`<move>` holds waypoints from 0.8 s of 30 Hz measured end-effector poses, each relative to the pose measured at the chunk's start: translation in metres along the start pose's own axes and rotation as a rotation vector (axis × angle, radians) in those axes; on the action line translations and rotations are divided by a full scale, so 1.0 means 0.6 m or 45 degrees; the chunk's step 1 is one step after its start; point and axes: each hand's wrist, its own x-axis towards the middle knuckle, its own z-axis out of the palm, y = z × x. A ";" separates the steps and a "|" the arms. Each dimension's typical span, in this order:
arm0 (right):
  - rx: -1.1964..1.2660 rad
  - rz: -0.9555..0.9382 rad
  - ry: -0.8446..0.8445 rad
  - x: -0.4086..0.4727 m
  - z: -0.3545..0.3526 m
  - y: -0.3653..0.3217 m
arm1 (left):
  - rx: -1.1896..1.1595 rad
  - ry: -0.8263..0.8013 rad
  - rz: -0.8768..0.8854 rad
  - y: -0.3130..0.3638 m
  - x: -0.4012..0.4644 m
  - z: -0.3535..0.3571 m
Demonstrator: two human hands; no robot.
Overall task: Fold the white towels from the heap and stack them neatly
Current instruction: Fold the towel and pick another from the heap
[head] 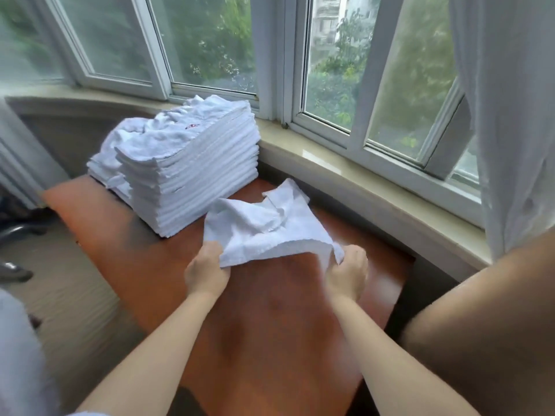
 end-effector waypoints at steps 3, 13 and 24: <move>-0.121 0.198 -0.325 -0.049 -0.036 0.054 | 0.194 -0.101 0.010 -0.012 -0.080 -0.014; -1.026 -0.133 -1.627 -0.117 -0.205 0.111 | 0.588 -1.447 -0.163 0.040 -0.327 -0.029; -0.195 0.067 -0.377 -0.113 -0.210 0.097 | 0.773 -0.845 -0.300 0.017 -0.288 -0.085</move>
